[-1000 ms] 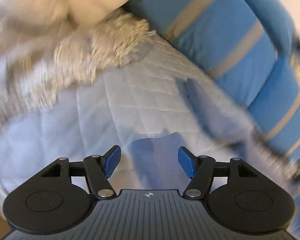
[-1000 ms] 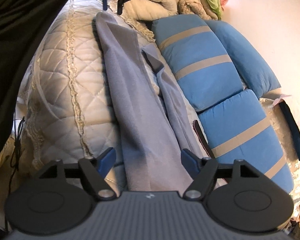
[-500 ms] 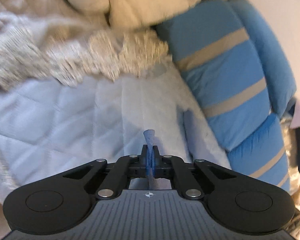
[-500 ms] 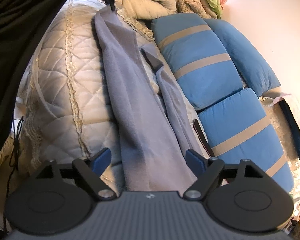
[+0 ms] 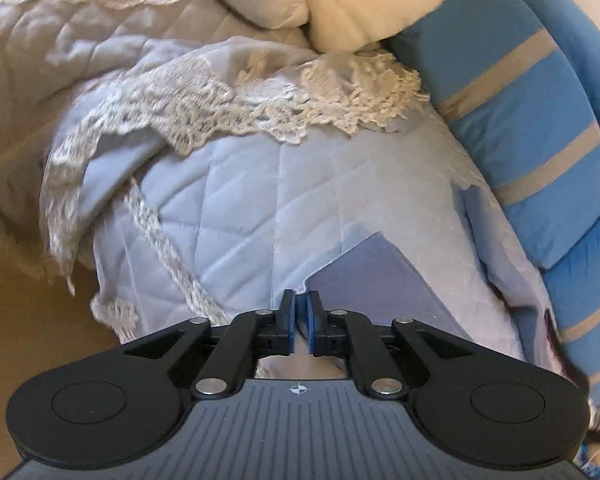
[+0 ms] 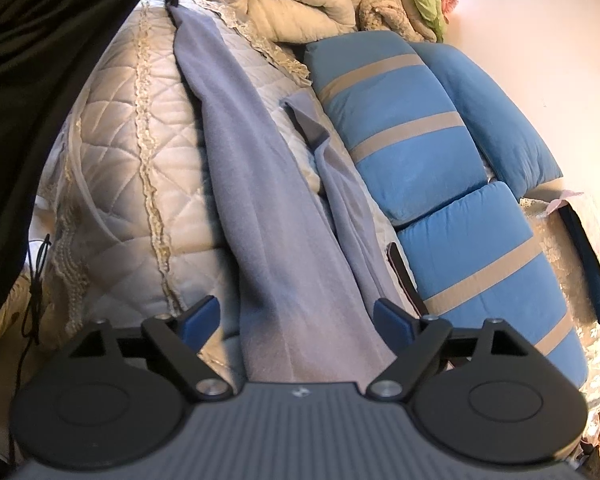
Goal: Fold clothes
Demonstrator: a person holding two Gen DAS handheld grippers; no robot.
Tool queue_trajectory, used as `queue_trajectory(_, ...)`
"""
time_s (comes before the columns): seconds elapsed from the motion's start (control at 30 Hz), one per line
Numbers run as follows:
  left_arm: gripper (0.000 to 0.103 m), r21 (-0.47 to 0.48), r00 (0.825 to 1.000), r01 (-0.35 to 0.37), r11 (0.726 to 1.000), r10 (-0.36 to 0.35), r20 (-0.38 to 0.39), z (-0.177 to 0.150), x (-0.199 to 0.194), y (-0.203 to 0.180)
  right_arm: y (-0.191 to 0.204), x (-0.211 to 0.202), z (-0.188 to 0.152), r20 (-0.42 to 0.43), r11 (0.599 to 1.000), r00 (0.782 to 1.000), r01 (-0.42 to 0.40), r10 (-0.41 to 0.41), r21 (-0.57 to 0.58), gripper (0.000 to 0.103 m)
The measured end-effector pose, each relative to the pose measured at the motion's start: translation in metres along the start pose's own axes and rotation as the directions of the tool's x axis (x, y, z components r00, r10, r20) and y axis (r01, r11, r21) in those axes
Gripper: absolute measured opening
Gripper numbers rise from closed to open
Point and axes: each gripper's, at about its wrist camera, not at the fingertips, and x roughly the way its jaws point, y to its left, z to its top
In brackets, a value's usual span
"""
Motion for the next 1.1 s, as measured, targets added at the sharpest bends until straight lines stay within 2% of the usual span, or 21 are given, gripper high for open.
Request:
queue_trajectory(0.03, 0.022, 0.036, 0.999, -0.038, 0.999, 0.038, 0.017, 0.003, -0.002, -0.004, 0.000, 0.000, 0.000, -0.001, 1.000, 1.000, 0.000, 0.000, 0.000, 0.091)
queue_trajectory(0.07, 0.035, 0.098, 0.996, -0.080, 0.992, 0.076, 0.044, 0.006, -0.005, -0.010, 0.000, 0.000, 0.000, -0.002, 1.000, 1.000, 0.000, 0.000, 0.000, 0.092)
queue_trajectory(0.1, 0.040, 0.172, 0.994, -0.095, 0.980, 0.085, 0.067, 0.010, -0.006, -0.018, 0.000, 0.001, 0.000, -0.003, 1.000, 1.000, -0.001, 0.001, 0.000, 0.092)
queue_trajectory(0.13, 0.041, 0.246, 0.992, -0.105, 0.964, 0.085, 0.090, 0.013, -0.008, -0.025, 0.000, 0.001, 0.000, -0.004, 1.000, 1.000, -0.001, 0.001, -0.001, 0.092)
queue_trajectory(0.2, 0.043, 0.409, 0.996, -0.048, 0.911, 0.014, 0.086, 0.020, -0.007, -0.038, 0.001, 0.002, 0.001, -0.006, 1.000, 1.000, -0.002, 0.002, -0.006, 0.092)
queue_trajectory(0.3, 0.043, 0.569, 0.996, 0.079, 0.818, -0.091, -0.008, 0.032, 0.003, -0.051, 0.002, 0.002, 0.001, -0.006, 1.000, 1.000, -0.003, 0.003, -0.008, 0.092)
queue_trajectory(0.5, 0.043, 0.761, 0.990, 0.137, 0.634, -0.113, -0.085, 0.044, 0.028, -0.068, 0.001, 0.006, -0.001, -0.030, 1.000, 1.000, -0.002, 0.002, -0.003, 0.093)
queue_trajectory(0.6, 0.043, 0.799, 0.983, 0.184, 0.572, -0.107, -0.149, 0.043, 0.044, -0.069, 0.000, 0.007, -0.002, -0.038, 1.000, 0.999, -0.006, 0.006, 0.008, 0.094)
queue_trajectory(0.7, 0.043, 0.830, 0.979, 0.204, 0.518, -0.130, -0.159, 0.037, 0.053, -0.067, -0.002, 0.009, -0.004, -0.044, 1.000, 0.999, -0.011, 0.012, 0.020, 0.095)
queue_trajectory(0.83, 0.041, 0.831, 0.968, 0.245, 0.500, -0.173, -0.182, 0.033, 0.057, -0.065, -0.003, 0.010, -0.005, -0.048, 0.999, 0.999, -0.018, 0.019, 0.032, 0.095)
queue_trajectory(0.93, 0.024, 0.806, 0.952, 0.302, 0.508, -0.200, -0.230, 0.033, 0.058, -0.064, -0.004, 0.011, -0.004, -0.049, 0.999, 0.999, -0.022, 0.024, 0.037, 0.095)
queue_trajectory(0.97, 0.013, 0.799, 0.949, 0.313, 0.514, -0.203, -0.241, 0.033, 0.057, -0.064, -0.005, 0.011, -0.004, -0.048, 0.999, 0.999, -0.023, 0.025, 0.039, 0.095)
queue_trajectory(1.0, 0.006, 0.793, 0.947, 0.320, 0.518, -0.205, -0.248, 0.034, 0.056, -0.065, -0.005, 0.012, -0.004, -0.048, 0.999, 0.999, -0.024, 0.026, 0.041, 0.095)
queue_trajectory(1.03, 0.006, 0.787, 0.944, 0.328, 0.522, -0.207, -0.256, 0.034, 0.054, -0.065, -0.006, 0.012, -0.003, -0.048, 0.999, 0.998, -0.025, 0.027, 0.042, 0.095)
queue_trajectory(1.1, 0.005, 0.799, 0.951, 0.308, 0.516, -0.202, -0.236, 0.031, 0.050, -0.066, -0.007, 0.012, -0.003, -0.049, 0.998, 0.998, -0.027, 0.030, 0.049, 0.095)
